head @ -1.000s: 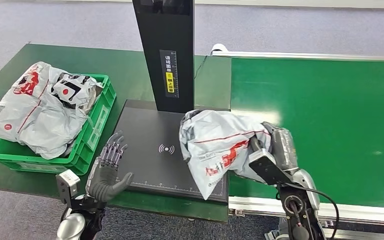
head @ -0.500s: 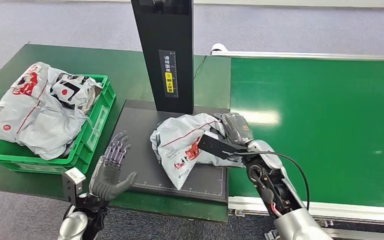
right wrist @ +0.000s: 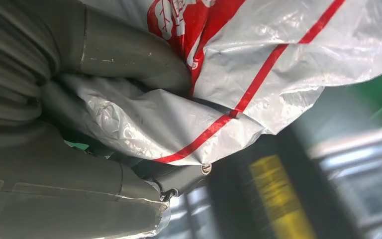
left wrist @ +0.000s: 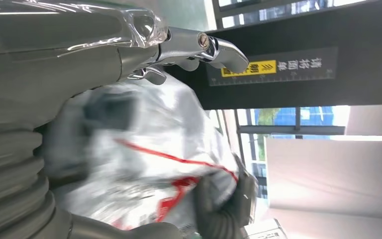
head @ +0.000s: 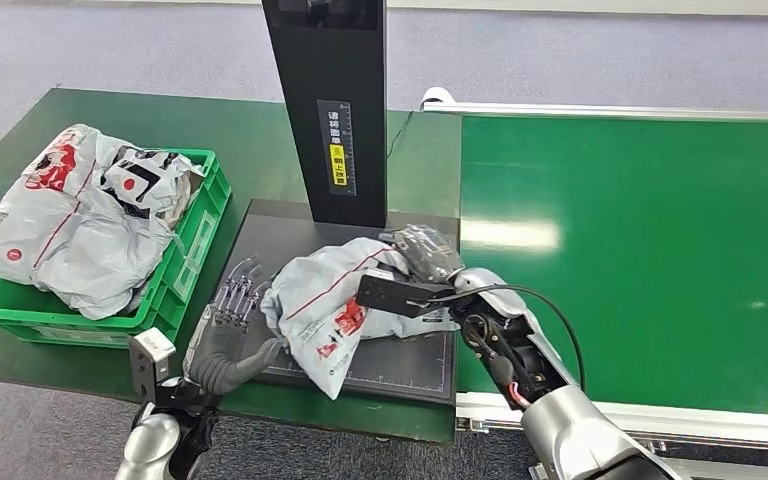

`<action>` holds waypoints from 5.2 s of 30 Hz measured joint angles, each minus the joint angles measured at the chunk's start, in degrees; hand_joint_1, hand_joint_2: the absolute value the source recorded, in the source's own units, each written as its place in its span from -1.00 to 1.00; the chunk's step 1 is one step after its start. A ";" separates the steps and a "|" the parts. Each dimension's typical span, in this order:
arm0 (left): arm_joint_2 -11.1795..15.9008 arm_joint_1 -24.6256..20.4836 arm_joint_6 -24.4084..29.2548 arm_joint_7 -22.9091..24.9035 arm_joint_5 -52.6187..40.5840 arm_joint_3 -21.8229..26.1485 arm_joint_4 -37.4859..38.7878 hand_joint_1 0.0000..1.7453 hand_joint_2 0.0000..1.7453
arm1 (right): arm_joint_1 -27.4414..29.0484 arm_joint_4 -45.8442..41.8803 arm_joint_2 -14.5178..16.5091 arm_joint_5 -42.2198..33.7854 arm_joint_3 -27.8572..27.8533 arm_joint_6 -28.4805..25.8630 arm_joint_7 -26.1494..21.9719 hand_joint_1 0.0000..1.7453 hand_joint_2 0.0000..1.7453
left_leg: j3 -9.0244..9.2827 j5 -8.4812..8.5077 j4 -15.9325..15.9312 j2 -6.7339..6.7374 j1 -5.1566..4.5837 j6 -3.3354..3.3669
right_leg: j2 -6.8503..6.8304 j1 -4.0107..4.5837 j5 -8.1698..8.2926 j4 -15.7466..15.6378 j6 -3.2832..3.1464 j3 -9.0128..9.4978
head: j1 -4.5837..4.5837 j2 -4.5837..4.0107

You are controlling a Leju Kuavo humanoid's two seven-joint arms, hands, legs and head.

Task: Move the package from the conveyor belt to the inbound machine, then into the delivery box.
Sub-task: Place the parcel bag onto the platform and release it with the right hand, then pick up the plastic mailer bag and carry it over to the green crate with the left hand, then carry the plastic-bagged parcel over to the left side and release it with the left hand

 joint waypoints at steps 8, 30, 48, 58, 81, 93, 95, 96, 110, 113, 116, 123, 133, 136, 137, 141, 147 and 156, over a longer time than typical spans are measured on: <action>0.11 -2.20 -0.16 -0.65 0.50 -1.72 2.04 -1.00 1.00 | -1.90 6.91 4.59 -0.37 3.25 -2.78 2.59 -1.00 1.00 | -0.01 0.01 0.00 -0.01 0.00 -0.01 | -0.01 0.01 -0.01 0.00 0.00 0.02 | 0.02 0.00; 0.17 -1.14 0.88 -2.24 0.55 -2.40 2.83 -1.00 1.00 | 9.48 -3.69 3.17 -39.52 -13.86 -1.20 -16.93 -1.00 1.00 | -0.01 -0.04 0.01 -0.02 -0.04 0.02 | -0.03 -0.05 -0.02 -0.03 0.02 0.02 | 0.01 0.00; 0.19 -4.51 31.38 14.23 -43.77 -8.98 4.22 -1.00 1.00 | 22.86 -18.62 0.94 -46.80 -17.33 6.48 -16.20 -1.00 1.00 | 0.04 -0.04 0.01 -0.03 -0.04 0.02 | -0.03 -0.05 -0.02 -0.04 0.02 0.06 | 0.00 0.00; 0.11 -9.16 28.52 22.47 -56.54 -13.09 13.40 -0.05 1.00 | 25.14 -19.67 1.64 -45.26 -19.69 7.07 -14.63 -1.00 1.00 | 0.07 -0.03 0.00 -0.03 -0.04 0.02 | -0.05 -0.05 -0.02 -0.04 0.01 0.10 | 0.00 0.00; -0.33 -9.12 35.25 8.76 -43.12 -12.31 15.36 1.00 1.00 | 30.70 -26.73 2.50 -42.56 -25.85 8.37 -12.73 -1.00 1.00 | 0.09 -0.02 0.00 -0.14 -0.06 0.04 | -0.15 -0.08 -0.04 -0.04 0.04 0.15 | 0.00 0.00; -0.41 -5.60 47.63 -2.45 -35.22 -9.96 6.27 1.00 1.00 | 30.89 -27.60 2.48 -43.60 -26.89 8.45 -12.54 -1.00 1.00 | 0.03 -0.02 0.00 -0.14 -0.06 0.04 | -0.15 -0.08 -0.04 -0.04 0.04 0.10 | 0.00 0.00; -0.42 -5.39 51.13 -4.42 -34.53 -9.51 4.24 1.00 1.00 | 30.85 -27.60 2.48 -43.91 -26.94 8.44 -12.45 -1.00 1.00 | 0.02 -0.02 0.00 -0.15 -0.06 0.04 | -0.16 -0.08 -0.04 -0.04 0.04 0.10 | 0.00 0.00; -0.42 -5.30 52.56 -5.25 -34.20 -9.28 3.17 1.00 1.00 | 30.83 -27.60 2.48 -44.09 -26.96 8.41 -12.39 -1.00 1.00 | 0.02 -0.02 0.00 -0.15 -0.06 0.04 | -0.16 -0.08 -0.04 -0.04 0.04 0.10 | 0.00 0.00; -4.87 -8.65 58.42 -11.64 -53.62 9.46 -10.10 1.00 1.00 | 30.70 -27.35 2.46 -45.54 -25.86 7.49 -12.80 -1.00 1.00 | 0.05 -0.01 0.00 -0.10 -0.05 0.03 | -0.14 -0.06 -0.03 -0.03 0.03 0.10 | -0.01 0.00; -5.56 -10.06 58.43 -11.66 -54.84 13.40 -11.24 1.00 1.00 | 30.59 -27.23 2.44 -45.75 -25.52 7.32 -12.84 -1.00 1.00 | 0.03 0.01 -0.01 -0.12 -0.03 0.03 | -0.15 -0.04 -0.03 -0.03 0.03 0.10 | 0.01 0.00; -5.83 -12.97 58.43 -11.67 -57.33 18.36 -11.44 1.00 1.00 | 30.48 -27.08 2.39 -46.16 -25.27 6.93 -12.91 -1.00 1.00 | 0.02 0.02 -0.01 -0.10 -0.03 0.03 | -0.14 -0.04 -0.03 -0.02 0.03 0.11 | 0.02 0.00; -4.13 -23.86 58.43 -4.89 -69.59 36.31 -3.28 1.00 1.00 | 30.54 -26.86 2.10 -46.89 -25.17 5.83 -13.14 -1.00 1.00 | 0.08 0.03 -0.01 -0.05 -0.03 0.03 | -0.12 -0.04 -0.01 -0.02 0.00 0.09 | -0.01 0.00; 4.40 -31.29 52.02 26.60 -77.31 34.29 25.92 0.93 1.00 | 30.20 -26.93 1.89 -45.24 -25.51 8.04 -12.20 -1.00 1.00 | 0.06 0.09 0.00 -0.05 -0.04 0.00 | -0.12 -0.04 0.00 -0.01 -0.01 0.11 | 0.02 0.00; 6.18 -32.65 47.14 28.55 -76.63 31.87 30.61 0.72 1.00 | 29.23 -26.56 1.89 -44.83 -25.55 8.58 -12.24 -1.00 1.00 | 0.07 0.10 0.00 -0.14 -0.05 0.02 | -0.19 -0.06 0.00 -0.02 -0.01 0.15 | 0.01 0.00; 6.69 -33.13 45.36 29.29 -76.68 31.07 32.10 0.72 1.00 | 28.87 -26.34 1.89 -44.70 -25.56 8.72 -12.28 -1.00 1.00 | 0.08 0.11 0.00 -0.19 -0.06 0.03 | -0.23 -0.06 0.00 -0.02 -0.01 0.17 | 0.01 0.00; 8.17 -34.56 41.76 30.77 -76.92 28.69 36.70 0.72 1.00 | 27.86 -25.46 1.89 -44.39 -25.62 9.09 -12.43 -1.00 1.00 | 0.11 0.21 -0.01 -0.42 -0.05 0.04 | -0.46 -0.06 0.00 -0.02 -0.01 0.27 | 0.01 0.00; 9.20 -35.34 41.64 30.95 -76.92 27.40 39.55 -0.28 1.00 | 27.48 -24.63 1.89 -44.29 -25.64 9.17 -12.51 -1.00 1.00 | 0.19 0.30 -0.02 -0.50 -0.05 0.03 | -0.52 -0.06 0.01 -0.02 -0.02 0.40 | 0.01 0.00; 10.15 -36.43 33.86 34.59 -79.70 24.74 43.15 -1.00 -0.50 | 27.11 -23.61 2.04 -43.28 -25.66 9.46 -12.58 -1.00 1.00 | 0.34 0.35 -0.03 -0.86 -0.06 0.04 | -0.87 -0.08 -0.01 -0.02 -0.02 0.64 | -0.01 0.00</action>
